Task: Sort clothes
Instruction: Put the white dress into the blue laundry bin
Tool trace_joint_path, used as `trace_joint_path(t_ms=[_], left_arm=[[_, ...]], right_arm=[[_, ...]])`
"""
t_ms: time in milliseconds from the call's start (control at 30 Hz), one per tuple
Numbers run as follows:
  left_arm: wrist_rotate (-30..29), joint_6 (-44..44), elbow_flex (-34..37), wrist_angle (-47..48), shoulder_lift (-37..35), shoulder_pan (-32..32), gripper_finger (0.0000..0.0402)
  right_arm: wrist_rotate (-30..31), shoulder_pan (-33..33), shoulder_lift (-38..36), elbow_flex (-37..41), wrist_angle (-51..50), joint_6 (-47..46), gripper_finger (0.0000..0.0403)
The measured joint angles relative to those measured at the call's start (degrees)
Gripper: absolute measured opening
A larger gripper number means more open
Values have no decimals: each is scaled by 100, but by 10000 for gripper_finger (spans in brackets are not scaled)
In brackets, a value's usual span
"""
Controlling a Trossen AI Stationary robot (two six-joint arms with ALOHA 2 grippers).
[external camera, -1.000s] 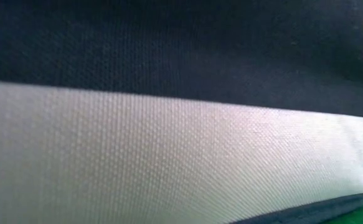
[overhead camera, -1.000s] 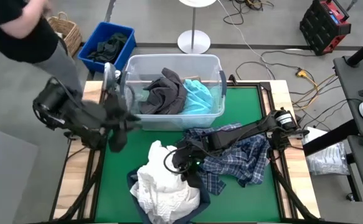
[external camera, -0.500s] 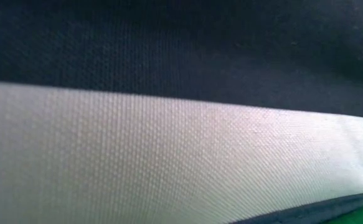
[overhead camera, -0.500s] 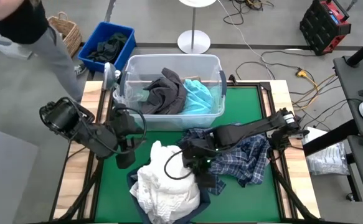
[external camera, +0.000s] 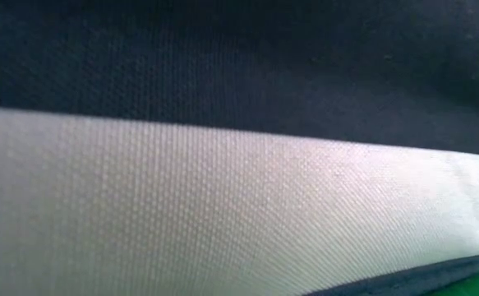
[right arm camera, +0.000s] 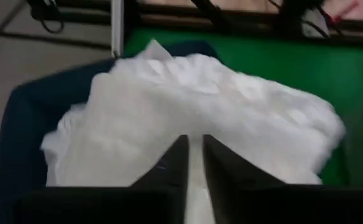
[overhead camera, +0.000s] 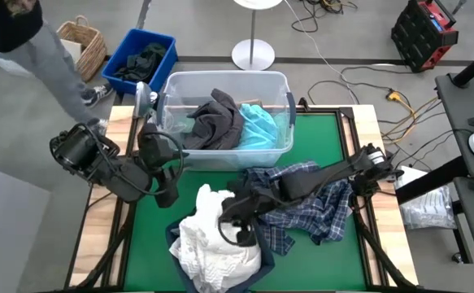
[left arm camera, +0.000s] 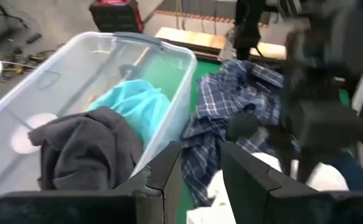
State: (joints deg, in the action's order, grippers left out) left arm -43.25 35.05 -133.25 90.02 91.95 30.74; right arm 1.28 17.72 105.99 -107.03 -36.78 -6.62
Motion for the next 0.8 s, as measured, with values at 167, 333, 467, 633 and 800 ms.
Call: trace_joint_path(t_ms=[167, 333, 467, 633, 800], left_arm=[[-80, 65, 0, 1, 2, 2, 96], [-78, 198, 0, -2, 10, 2, 96], [-97, 212, 1, -2, 18, 2, 96], [-133, 214, 38, -4, 34, 2, 96], [-137, 323, 66, -3, 36, 2, 96]], right_arm=[[-140, 155, 99, 1079, 2261, -30, 13], [-200, 336, 99, 2060, 3556, -355, 9], [-133, 408, 97, 2620, 3624, -403, 9], [-125, 411, 94, 3191, 3794, -263, 9], [-4, 409, 74, 3647, 3937, 92, 9]])
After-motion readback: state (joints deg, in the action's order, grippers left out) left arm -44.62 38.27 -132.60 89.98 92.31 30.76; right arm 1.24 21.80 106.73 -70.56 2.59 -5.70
